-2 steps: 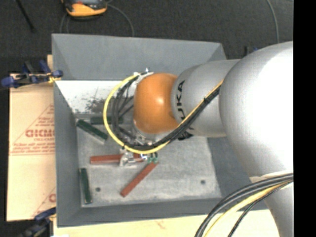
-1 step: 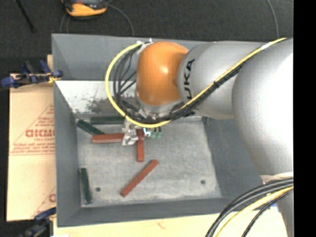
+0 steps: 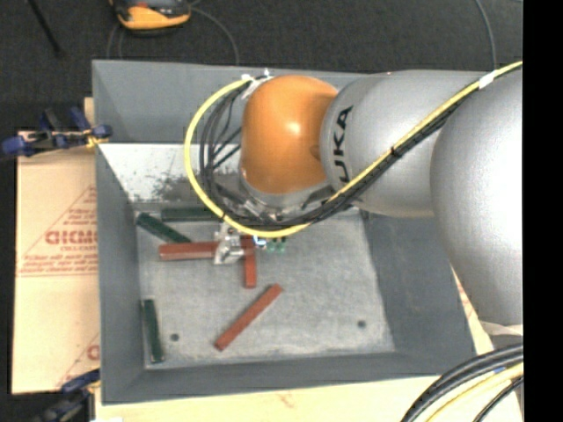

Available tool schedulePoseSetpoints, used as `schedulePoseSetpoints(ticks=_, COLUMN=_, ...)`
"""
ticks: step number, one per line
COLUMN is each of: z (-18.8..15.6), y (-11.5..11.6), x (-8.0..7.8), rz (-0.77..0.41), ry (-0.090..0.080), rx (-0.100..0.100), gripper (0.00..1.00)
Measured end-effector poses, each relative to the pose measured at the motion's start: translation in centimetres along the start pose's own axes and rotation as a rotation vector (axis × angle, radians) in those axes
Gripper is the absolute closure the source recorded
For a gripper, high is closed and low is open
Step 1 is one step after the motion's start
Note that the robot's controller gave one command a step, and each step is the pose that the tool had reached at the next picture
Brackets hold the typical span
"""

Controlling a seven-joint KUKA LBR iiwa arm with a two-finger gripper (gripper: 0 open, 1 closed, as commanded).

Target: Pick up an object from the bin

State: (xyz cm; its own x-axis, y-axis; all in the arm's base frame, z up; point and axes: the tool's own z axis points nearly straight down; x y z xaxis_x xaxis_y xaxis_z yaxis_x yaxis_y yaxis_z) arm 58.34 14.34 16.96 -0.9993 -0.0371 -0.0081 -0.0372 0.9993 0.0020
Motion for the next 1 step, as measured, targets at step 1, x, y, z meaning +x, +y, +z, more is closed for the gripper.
schedulePoseSetpoints(ticks=1, z=-5.4, y=-0.34, x=-0.7, rz=0.085, ry=0.01, rx=0.001, gripper=1.0)
